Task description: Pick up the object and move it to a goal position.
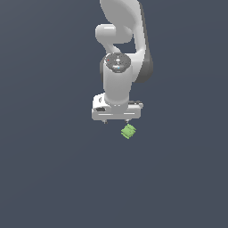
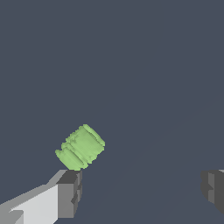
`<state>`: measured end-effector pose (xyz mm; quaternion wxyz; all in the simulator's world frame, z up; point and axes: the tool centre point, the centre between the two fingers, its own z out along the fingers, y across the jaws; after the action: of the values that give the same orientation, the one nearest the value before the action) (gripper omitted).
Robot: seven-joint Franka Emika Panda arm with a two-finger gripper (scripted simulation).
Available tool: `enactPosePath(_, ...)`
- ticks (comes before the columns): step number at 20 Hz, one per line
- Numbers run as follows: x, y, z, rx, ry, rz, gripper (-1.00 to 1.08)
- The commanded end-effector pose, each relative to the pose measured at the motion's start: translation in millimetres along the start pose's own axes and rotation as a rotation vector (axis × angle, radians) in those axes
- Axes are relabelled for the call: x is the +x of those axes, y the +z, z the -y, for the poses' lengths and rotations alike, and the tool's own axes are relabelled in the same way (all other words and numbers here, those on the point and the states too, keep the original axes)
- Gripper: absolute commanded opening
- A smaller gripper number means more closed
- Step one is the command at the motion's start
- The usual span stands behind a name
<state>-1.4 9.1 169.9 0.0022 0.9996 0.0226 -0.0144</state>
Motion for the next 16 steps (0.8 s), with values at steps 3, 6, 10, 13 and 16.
enactPosePath(3,0.0,0.4,-1.4,0.001,0.004,0.001,1.0)
enactPosePath(6,0.2,2.6,-8.8,0.007,0.023,0.004,1.0)
enactPosePath(10,0.3,4.9,-20.1,0.014,0.044,0.008,1.0)
enactPosePath(13,0.3,4.7,-21.3,0.015,0.042,0.009,1.0)
enactPosePath(16,0.3,5.1,-19.6,0.014,0.045,0.008,1.0)
